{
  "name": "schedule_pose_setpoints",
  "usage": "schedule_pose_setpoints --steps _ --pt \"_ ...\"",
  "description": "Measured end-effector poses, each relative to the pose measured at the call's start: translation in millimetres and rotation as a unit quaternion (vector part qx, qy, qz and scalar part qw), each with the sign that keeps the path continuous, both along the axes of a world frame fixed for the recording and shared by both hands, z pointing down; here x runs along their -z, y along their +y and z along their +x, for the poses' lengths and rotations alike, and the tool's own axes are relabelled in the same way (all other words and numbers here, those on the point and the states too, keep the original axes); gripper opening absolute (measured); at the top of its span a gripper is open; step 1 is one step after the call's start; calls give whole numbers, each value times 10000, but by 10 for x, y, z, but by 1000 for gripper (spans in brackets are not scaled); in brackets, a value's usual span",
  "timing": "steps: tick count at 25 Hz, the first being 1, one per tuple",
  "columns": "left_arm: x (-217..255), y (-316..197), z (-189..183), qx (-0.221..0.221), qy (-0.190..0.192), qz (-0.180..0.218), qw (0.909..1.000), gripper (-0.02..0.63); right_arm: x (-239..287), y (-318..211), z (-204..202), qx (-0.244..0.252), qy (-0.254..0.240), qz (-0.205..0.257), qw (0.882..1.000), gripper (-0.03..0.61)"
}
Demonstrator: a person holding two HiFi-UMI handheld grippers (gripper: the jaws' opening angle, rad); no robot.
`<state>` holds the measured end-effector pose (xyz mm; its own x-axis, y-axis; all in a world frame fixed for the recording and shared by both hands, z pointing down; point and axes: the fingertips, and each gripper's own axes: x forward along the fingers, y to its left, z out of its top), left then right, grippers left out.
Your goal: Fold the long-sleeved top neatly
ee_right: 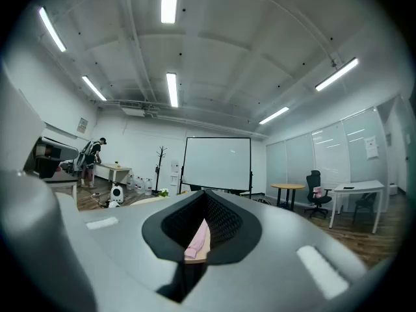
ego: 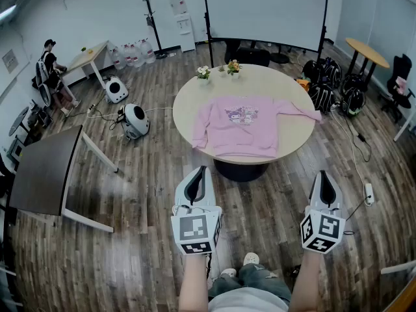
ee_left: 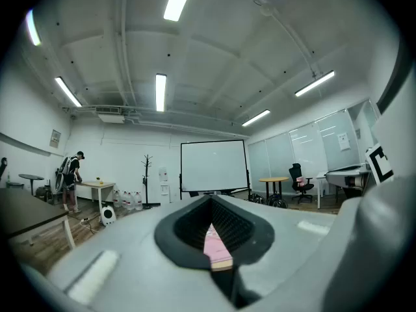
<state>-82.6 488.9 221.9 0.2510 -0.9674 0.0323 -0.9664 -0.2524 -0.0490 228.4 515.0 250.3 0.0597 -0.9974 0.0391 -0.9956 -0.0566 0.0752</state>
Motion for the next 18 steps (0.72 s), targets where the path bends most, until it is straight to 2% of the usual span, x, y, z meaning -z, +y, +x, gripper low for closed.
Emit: schedule_pose_setpoints --steps 10,18 --pt "-39 -103 168 25 -21 -27 10000 0 -44 -119 118 52 65 -5 10000 23" --pt "-37 -284 439 165 40 49 9998 2 -1 -326 489 19 15 179 9998 31"
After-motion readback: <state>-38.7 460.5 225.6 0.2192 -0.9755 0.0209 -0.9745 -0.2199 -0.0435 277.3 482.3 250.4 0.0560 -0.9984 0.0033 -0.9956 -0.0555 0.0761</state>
